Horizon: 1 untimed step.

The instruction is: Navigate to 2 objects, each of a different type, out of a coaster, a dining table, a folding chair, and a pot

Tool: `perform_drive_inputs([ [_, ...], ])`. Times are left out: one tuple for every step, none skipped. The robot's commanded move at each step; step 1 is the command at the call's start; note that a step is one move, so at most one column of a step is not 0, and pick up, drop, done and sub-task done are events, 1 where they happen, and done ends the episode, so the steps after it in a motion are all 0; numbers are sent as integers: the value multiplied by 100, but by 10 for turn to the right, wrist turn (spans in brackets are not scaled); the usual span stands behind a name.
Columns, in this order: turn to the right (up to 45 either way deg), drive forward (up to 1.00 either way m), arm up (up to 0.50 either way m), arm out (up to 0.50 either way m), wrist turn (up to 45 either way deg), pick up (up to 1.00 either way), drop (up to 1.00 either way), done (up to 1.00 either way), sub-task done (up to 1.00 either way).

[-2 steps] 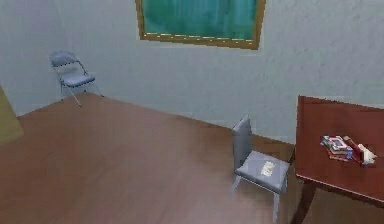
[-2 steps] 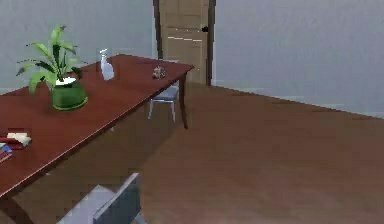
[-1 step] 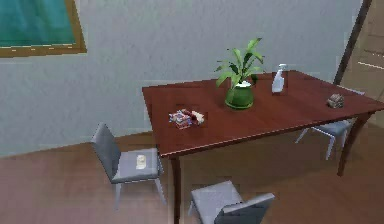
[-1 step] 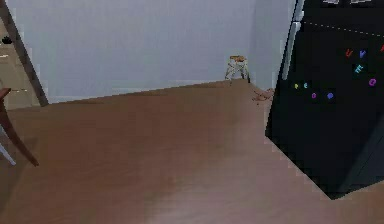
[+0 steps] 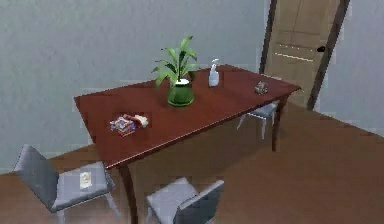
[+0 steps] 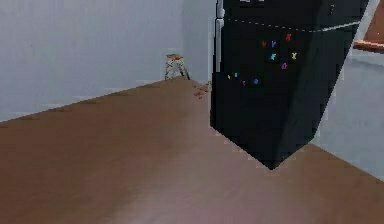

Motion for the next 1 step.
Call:
perform_drive_inputs([
  [0,0,0,0,0,0,0,0,100],
])
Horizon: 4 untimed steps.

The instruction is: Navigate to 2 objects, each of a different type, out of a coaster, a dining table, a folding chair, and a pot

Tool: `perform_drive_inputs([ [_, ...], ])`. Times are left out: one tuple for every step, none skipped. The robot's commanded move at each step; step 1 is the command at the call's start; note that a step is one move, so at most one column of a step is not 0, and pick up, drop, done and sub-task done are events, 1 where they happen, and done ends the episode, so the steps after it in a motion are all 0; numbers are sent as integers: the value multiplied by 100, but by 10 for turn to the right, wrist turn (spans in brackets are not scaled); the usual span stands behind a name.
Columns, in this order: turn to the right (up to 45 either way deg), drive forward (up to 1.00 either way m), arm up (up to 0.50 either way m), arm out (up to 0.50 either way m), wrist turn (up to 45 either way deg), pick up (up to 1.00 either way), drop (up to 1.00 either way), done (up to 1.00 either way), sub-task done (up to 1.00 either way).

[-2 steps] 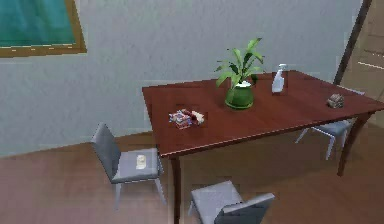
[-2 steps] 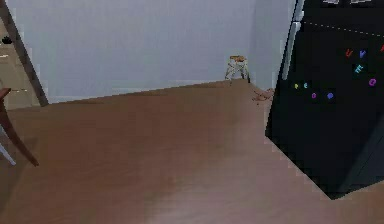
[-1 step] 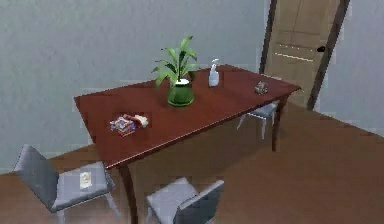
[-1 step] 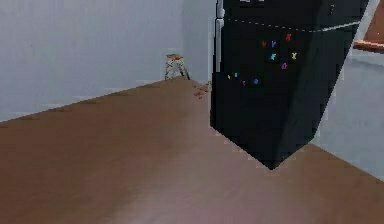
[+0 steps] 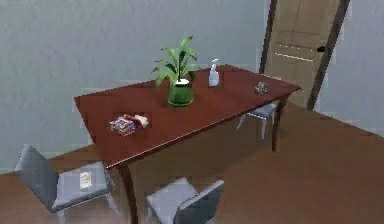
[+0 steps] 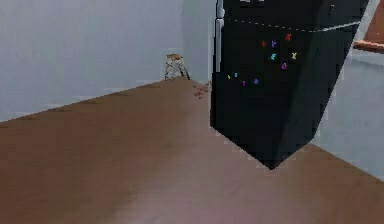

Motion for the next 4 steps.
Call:
perform_drive_inputs([
  [450,0,0,0,0,0,0,0,0],
  [450,0,0,0,0,0,0,0,0],
  [60,0,0,0,0,0,0,0,0],
  [30,0,0,0,0,0,0,0,0],
])
